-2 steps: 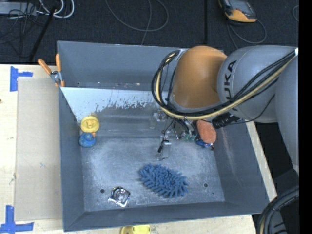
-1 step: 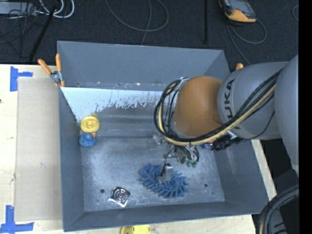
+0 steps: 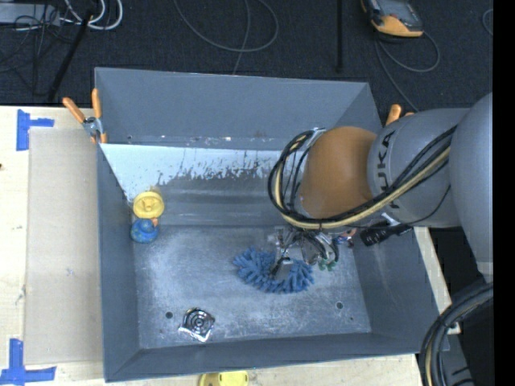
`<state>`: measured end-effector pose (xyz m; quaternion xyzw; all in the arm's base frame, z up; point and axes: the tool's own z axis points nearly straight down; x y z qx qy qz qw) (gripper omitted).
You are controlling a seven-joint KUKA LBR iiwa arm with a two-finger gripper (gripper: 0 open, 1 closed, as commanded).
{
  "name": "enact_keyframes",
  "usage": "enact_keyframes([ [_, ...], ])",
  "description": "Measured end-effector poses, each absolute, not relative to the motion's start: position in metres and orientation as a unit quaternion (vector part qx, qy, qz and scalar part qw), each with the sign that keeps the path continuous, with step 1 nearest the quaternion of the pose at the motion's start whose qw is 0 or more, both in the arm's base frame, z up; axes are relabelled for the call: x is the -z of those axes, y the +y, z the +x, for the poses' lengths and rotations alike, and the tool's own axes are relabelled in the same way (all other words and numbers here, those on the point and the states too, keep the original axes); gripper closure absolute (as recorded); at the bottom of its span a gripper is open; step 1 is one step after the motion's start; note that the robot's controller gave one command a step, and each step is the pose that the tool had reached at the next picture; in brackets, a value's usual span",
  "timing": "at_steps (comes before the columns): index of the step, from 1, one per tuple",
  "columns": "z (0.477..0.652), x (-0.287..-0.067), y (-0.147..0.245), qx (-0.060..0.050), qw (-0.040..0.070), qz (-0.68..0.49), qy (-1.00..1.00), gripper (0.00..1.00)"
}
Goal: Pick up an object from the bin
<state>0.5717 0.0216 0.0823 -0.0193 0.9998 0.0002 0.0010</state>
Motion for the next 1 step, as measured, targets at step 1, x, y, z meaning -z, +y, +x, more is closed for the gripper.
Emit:
enact_keyframes([
  [1,0.5717,-0.0823,0.0215,0.0,0.001,-0.019,1.0,1.0],
])
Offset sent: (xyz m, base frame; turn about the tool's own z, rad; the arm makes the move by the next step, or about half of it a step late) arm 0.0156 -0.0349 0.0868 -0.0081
